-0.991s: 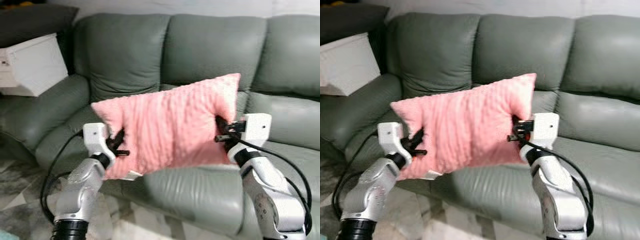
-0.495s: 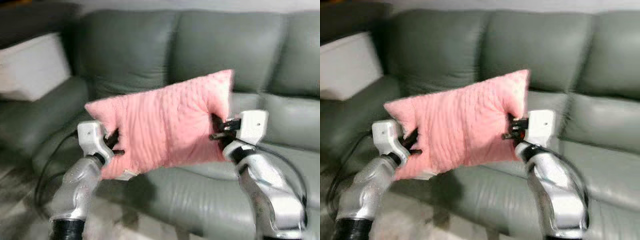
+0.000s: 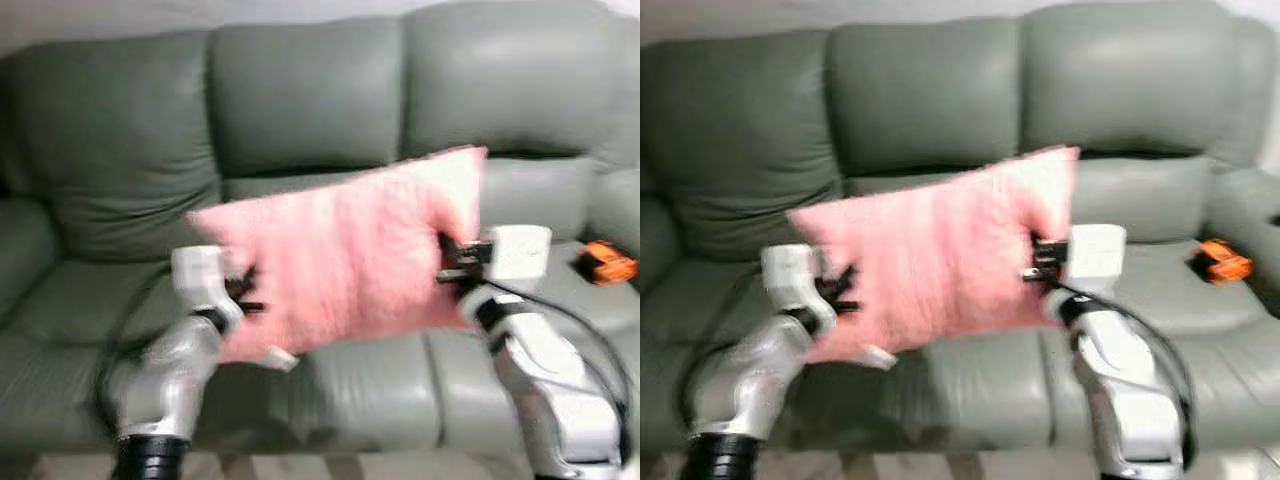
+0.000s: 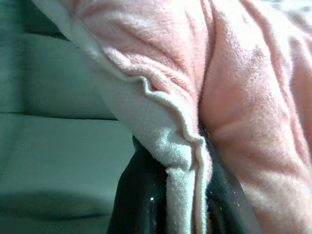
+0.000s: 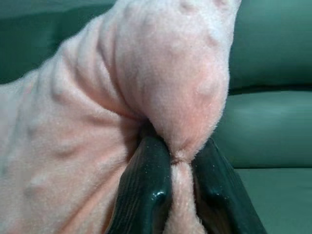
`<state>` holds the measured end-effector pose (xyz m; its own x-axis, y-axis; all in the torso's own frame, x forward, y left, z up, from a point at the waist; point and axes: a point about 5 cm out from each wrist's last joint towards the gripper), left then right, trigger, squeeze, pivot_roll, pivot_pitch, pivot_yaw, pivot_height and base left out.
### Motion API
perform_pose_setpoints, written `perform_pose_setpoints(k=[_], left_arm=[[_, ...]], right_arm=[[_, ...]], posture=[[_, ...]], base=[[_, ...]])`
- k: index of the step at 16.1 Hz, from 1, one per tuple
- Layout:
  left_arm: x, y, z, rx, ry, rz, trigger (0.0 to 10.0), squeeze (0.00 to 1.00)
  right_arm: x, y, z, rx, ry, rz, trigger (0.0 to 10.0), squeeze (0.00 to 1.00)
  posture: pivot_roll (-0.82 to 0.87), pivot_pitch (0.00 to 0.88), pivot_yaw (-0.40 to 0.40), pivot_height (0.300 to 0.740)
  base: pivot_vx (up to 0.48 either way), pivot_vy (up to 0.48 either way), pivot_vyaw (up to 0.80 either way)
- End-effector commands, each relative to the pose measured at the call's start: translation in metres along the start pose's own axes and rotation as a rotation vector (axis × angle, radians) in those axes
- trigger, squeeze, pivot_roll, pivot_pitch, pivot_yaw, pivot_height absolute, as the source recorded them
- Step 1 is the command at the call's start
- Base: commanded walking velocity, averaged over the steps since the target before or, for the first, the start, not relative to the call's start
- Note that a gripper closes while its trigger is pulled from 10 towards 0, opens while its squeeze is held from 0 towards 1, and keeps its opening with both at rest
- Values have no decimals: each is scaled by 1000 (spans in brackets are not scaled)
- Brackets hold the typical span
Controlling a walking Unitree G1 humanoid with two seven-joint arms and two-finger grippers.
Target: Move the pillow to the sofa
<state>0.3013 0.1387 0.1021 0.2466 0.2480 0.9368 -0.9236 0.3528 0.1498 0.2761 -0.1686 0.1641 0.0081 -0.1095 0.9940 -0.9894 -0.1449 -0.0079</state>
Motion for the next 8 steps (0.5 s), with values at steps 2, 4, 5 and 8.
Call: perform_pose_setpoints(k=[2, 4, 5, 8], left_arm=[[9, 4, -10, 30, -33, 26, 10000, 0], [8, 4, -10, 36, -31, 22, 10000, 0], [8, 4, -10, 41, -36, 18, 10000, 0], [3, -1, -17, 81, -74, -21, 10000, 0]], right_arm=[[8, -2, -11, 36, -9, 42, 10000, 0], [8, -2, -11, 37, -7, 42, 10000, 0], [8, -2, -11, 37, -7, 41, 10000, 0], [2, -2, -10, 36, -11, 26, 10000, 0]], posture=[[-223, 0, 69, 740], [-223, 0, 70, 740], [-223, 0, 70, 740], [-221, 0, 72, 740]], base=[[0, 0, 0], [0, 0, 0], [0, 0, 0], [0, 0, 0]])
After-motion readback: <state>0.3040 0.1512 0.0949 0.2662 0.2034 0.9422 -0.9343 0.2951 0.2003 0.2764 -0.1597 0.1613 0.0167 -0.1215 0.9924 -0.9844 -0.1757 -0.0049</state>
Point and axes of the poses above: a point about 5 cm out from each wrist's last joint towards the gripper, its own y axis pointing back from the gripper into the wrist, its own x axis along the axis of the wrist's last joint, z = x × y, and after that the axes turned 2 degrees about -y, right-handed
